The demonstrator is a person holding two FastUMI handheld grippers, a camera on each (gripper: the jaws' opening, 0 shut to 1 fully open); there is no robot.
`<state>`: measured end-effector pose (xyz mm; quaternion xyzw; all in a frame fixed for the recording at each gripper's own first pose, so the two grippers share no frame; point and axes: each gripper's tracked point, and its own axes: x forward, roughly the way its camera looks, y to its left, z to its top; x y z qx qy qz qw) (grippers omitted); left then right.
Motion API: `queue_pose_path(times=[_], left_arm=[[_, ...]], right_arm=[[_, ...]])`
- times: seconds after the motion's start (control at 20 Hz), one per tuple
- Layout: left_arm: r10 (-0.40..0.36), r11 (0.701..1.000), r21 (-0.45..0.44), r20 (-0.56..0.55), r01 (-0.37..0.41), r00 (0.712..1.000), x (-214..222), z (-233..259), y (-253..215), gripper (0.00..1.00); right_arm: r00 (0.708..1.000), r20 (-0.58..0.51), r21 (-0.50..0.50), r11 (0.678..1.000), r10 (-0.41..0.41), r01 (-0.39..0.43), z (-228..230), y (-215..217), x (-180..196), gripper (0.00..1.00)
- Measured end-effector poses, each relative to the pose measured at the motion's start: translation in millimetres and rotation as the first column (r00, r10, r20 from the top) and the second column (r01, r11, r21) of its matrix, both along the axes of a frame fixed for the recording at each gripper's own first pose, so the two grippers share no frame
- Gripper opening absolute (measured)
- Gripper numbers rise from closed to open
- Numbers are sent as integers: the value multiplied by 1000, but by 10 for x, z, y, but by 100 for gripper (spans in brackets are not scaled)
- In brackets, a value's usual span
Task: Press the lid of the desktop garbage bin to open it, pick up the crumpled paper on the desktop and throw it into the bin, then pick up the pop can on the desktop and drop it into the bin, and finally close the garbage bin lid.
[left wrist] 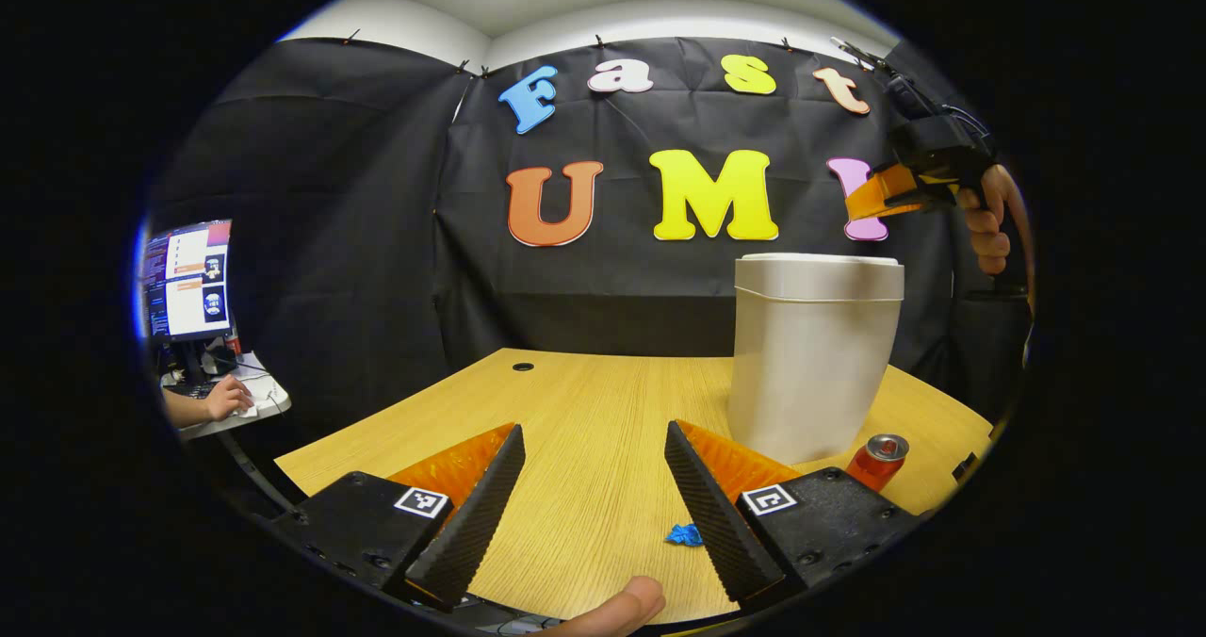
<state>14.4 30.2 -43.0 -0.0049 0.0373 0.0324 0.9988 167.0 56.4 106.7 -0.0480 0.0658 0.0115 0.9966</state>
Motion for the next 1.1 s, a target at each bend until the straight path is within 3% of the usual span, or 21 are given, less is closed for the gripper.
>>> queue_pose_path(times=[0.25, 0.55, 1.0, 1.1], left_arm=[[-12, 1000, -15, -49, 11, 999, 91, -167, -27, 97], [-55, 992, -118, -102, 43, 993, 190, -327, -130, 97], [-120, 988, -113, -110, 107, 987, 325, -504, -351, 96], [-126, 989, -91, -64, 120, 990, 359, -465, -416, 96]], right_arm=[[997, -48, 7, 998, -54, 55, -224, -135, 200, 0], [989, -147, 66, 998, -6, 16, -420, -151, 187, 1], [998, 20, 130, 990, -63, 60, -107, -323, -68, 1], [995, 94, 105, 994, -37, 27, -44, -283, -181, 34]])
